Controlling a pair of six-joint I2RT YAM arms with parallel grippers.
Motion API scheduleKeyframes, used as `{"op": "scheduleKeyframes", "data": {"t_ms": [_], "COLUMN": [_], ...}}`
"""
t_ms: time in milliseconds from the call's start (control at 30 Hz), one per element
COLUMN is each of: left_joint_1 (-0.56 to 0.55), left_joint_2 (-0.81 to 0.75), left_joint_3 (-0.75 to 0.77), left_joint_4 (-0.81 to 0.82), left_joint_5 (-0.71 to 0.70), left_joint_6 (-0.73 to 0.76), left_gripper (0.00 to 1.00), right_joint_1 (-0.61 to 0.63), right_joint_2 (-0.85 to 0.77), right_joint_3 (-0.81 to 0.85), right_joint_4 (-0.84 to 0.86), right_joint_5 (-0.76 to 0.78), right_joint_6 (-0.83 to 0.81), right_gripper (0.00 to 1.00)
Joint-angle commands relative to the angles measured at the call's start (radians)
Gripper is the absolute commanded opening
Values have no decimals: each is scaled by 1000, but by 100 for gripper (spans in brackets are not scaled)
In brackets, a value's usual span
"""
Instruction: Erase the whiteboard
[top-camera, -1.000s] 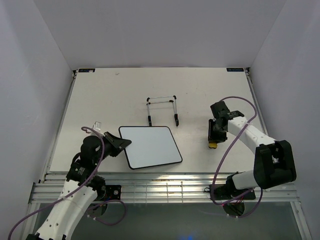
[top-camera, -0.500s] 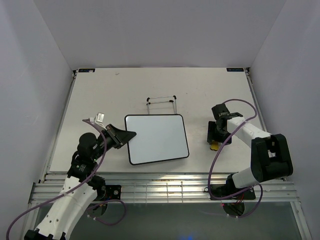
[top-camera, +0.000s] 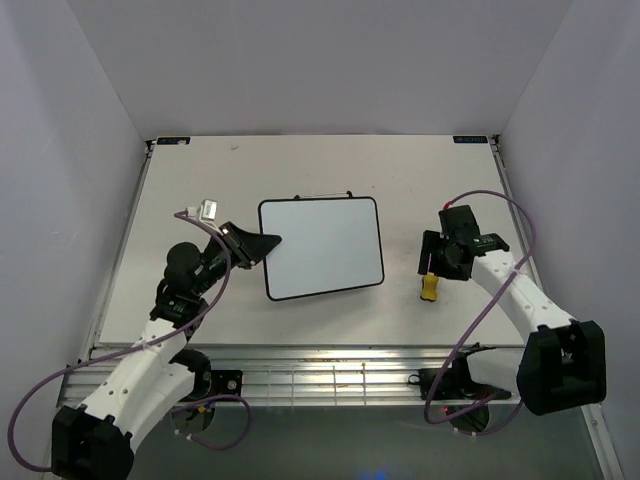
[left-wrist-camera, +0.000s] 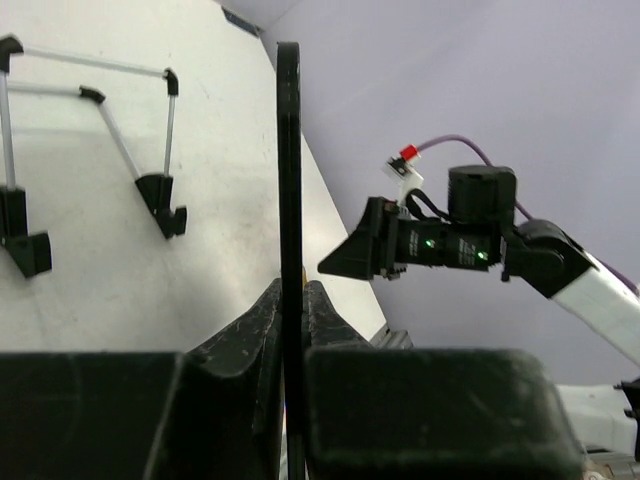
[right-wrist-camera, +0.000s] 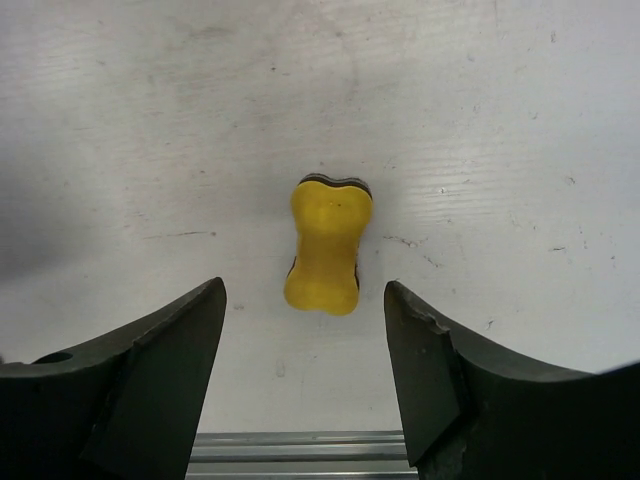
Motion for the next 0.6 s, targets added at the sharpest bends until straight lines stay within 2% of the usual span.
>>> {"op": "scheduleKeyframes", "data": {"t_ms": [0, 100, 167, 200, 267, 300, 400, 467, 567], "left_joint_1": [6, 8, 12, 17, 38, 49, 98, 141, 185], "left_joint_2": [65, 177, 270, 304, 413, 451, 620, 747, 865], "left_joint_3": [60, 74, 83, 86, 97, 117, 184, 221, 307], "left_joint_4": [309, 456, 536, 628, 730, 826, 1003, 1146, 1270], "left_joint_5": [-31, -42, -49, -48, -8, 19, 145, 246, 323], "left_joint_6": [-1, 32, 54, 69, 82, 83, 57, -4, -119], "left_gripper": [0, 0, 0, 0, 0, 0, 0, 0, 0], "right_joint_1": [-5, -7, -5, -5, -5, -5, -5, -5, -5], "right_joint_2": [-90, -189, -265, -289, -355, -374, -412, -421, -417], "right_joint_3": [55, 64, 61, 55, 46, 41, 36, 30, 18], "right_joint_4": [-35, -41, -35, -29, -18, -17, -27, -38, -41], "right_joint_5": [-52, -94, -179, -225, -261, -279, -279, -281, -279], "right_joint_6": [-28, -39, -54, -59, -64, -65, -76, -85, -93], "right_gripper": [71, 71, 83, 93, 100, 90, 90, 90, 90]}}
